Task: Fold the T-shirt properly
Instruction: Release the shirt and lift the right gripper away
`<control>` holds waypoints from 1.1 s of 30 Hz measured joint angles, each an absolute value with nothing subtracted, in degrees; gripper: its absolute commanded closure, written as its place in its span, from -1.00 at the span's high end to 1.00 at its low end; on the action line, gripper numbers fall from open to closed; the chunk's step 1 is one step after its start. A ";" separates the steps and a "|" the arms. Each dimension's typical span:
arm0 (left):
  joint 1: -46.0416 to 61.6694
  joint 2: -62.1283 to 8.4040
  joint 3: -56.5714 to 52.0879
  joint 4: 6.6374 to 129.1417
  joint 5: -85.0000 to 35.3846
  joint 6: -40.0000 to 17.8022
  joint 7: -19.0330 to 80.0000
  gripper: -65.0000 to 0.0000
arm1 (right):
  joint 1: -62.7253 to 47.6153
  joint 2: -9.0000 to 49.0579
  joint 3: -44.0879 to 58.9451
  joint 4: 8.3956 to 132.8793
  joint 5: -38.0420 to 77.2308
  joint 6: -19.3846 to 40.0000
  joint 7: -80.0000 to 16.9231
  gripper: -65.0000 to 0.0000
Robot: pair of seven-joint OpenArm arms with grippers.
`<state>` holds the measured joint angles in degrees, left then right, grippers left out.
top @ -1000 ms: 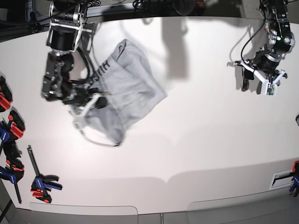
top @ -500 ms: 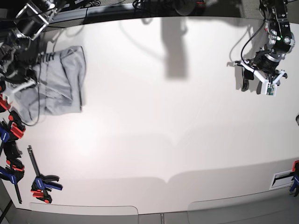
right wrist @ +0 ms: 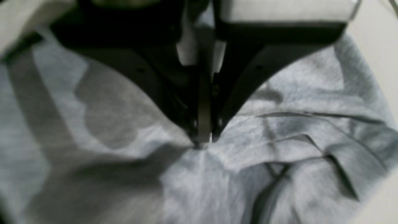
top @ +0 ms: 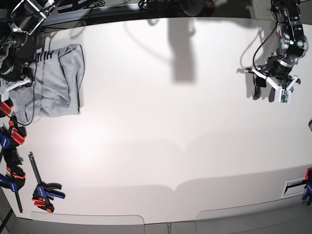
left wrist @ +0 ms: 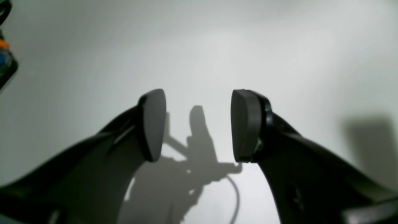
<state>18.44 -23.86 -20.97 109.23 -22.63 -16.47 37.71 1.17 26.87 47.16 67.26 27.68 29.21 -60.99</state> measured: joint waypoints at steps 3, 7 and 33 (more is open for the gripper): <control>18.41 -23.83 -20.97 109.23 -22.65 -16.47 37.43 -0.13 | 1.43 29.89 48.88 71.57 32.71 28.84 -61.12 -1.00; 18.44 -23.79 -20.95 109.51 -24.93 -16.47 37.50 -0.77 | 4.36 30.28 50.81 76.97 40.73 31.57 -62.74 -1.00; 38.61 -18.63 -21.12 134.04 -16.91 -16.29 44.45 -1.00 | -33.91 11.09 51.05 134.26 75.48 39.92 -81.23 -1.00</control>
<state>38.61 -18.63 -21.12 134.04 -16.91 -16.29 44.45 -33.91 11.09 51.05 134.26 75.48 39.92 -81.23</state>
